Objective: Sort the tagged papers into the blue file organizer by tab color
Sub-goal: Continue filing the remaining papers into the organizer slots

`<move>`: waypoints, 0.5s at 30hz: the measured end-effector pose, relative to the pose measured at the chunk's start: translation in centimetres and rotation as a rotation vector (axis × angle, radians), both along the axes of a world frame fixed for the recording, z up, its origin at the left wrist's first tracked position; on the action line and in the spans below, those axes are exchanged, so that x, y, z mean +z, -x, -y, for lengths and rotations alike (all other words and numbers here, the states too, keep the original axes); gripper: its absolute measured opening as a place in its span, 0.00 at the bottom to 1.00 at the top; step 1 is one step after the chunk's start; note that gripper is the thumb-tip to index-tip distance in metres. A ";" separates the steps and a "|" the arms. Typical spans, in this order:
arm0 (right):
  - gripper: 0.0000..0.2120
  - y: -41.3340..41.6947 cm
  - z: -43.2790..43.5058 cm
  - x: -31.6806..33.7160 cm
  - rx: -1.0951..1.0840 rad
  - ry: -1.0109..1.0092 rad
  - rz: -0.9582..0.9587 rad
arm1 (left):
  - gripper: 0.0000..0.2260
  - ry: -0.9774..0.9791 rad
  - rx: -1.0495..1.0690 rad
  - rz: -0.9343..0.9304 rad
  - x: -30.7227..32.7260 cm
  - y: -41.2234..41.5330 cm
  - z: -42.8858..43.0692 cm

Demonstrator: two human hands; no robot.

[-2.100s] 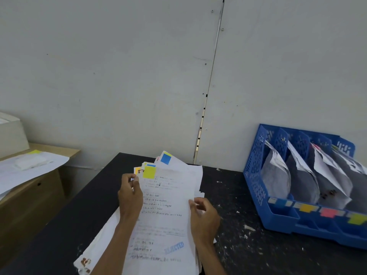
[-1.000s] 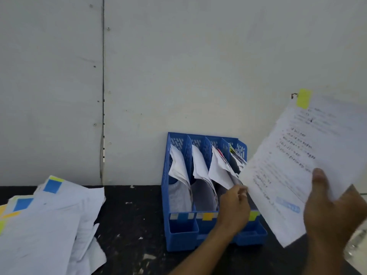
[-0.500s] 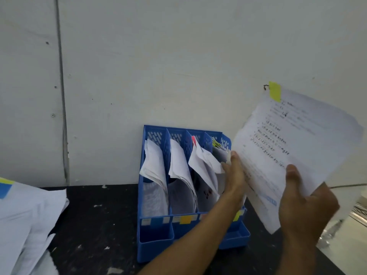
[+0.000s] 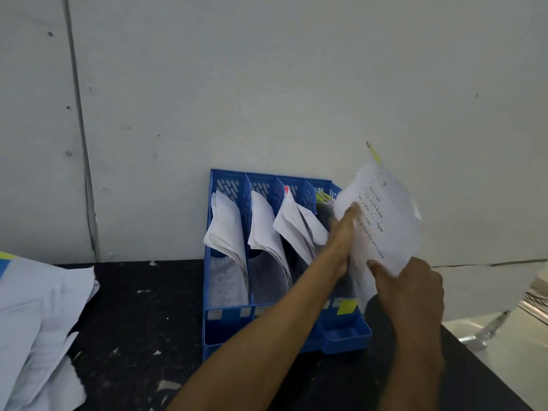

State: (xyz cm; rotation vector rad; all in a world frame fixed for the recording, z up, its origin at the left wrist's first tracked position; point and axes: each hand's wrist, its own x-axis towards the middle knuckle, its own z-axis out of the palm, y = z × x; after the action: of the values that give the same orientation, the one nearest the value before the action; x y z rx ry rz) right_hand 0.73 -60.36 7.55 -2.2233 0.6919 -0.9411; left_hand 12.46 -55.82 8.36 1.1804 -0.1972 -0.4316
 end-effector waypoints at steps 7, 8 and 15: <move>0.12 -1.6 -0.4 -1.1 0.022 0.084 0.260 | 0.36 -0.161 0.144 0.145 -1.5 1.2 0.9; 0.12 -2.0 -0.7 -1.1 0.020 0.064 0.319 | 0.35 -0.104 0.135 0.148 -1.4 1.3 0.9; 0.05 -4.0 -1.7 -4.1 0.090 0.047 0.409 | 0.42 -0.122 0.046 0.004 -3.6 -0.6 1.3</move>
State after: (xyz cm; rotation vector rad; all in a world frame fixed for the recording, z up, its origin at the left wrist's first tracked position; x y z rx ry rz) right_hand 4.71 -58.67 3.41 -1.9918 0.3818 -1.3233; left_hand 13.01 -57.16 4.81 1.3033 -0.1485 -0.4054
